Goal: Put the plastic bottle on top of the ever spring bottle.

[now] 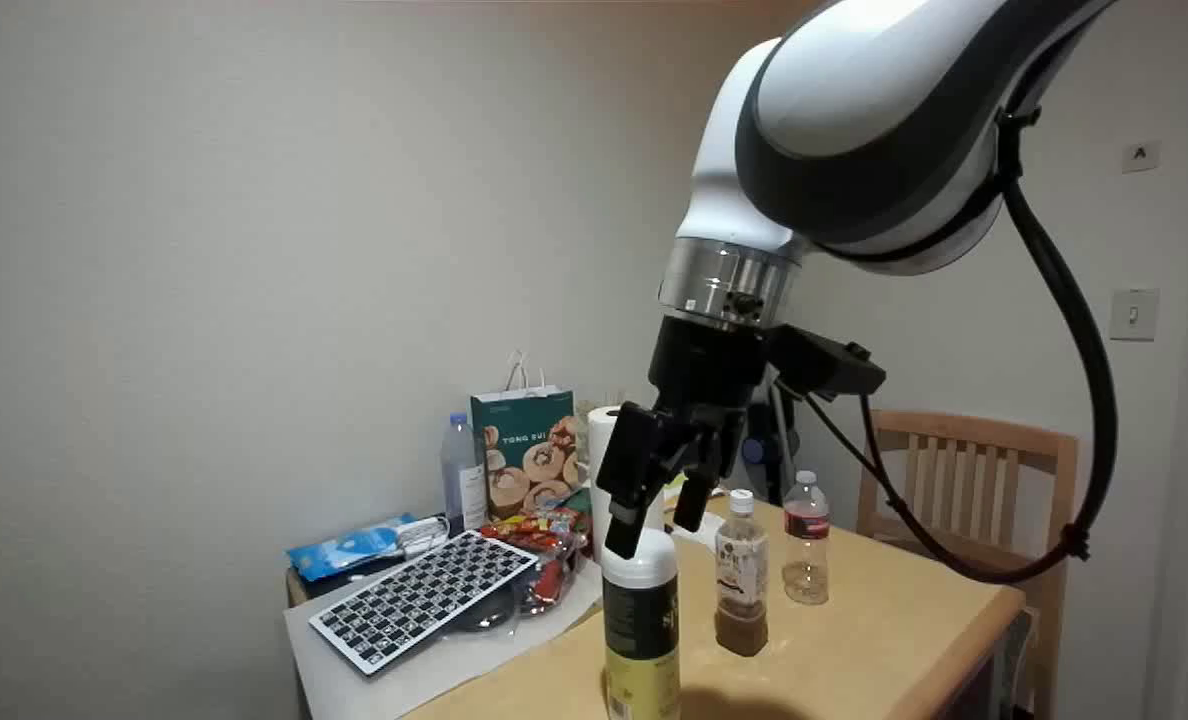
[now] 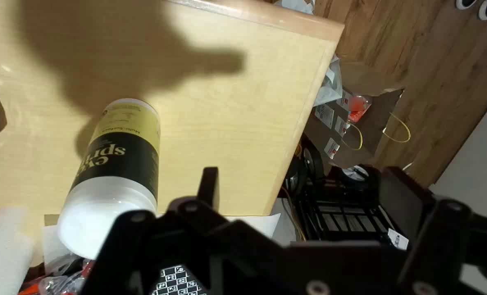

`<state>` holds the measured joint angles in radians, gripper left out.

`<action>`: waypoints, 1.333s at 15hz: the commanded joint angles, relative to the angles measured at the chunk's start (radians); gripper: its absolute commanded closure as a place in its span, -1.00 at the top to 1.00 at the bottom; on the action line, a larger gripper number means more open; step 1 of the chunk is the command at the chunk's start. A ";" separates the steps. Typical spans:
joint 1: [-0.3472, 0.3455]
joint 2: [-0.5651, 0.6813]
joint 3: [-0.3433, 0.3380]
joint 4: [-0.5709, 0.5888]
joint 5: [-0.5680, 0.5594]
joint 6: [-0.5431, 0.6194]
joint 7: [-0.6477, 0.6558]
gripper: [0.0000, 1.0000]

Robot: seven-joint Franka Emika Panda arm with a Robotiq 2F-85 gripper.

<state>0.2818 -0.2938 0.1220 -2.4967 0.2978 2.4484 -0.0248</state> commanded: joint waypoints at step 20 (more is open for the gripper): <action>-0.230 -0.238 -0.057 -0.266 -0.181 -0.107 0.112 1.00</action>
<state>0.0453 -0.5325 0.0707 -2.7644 0.1212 2.3437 0.0841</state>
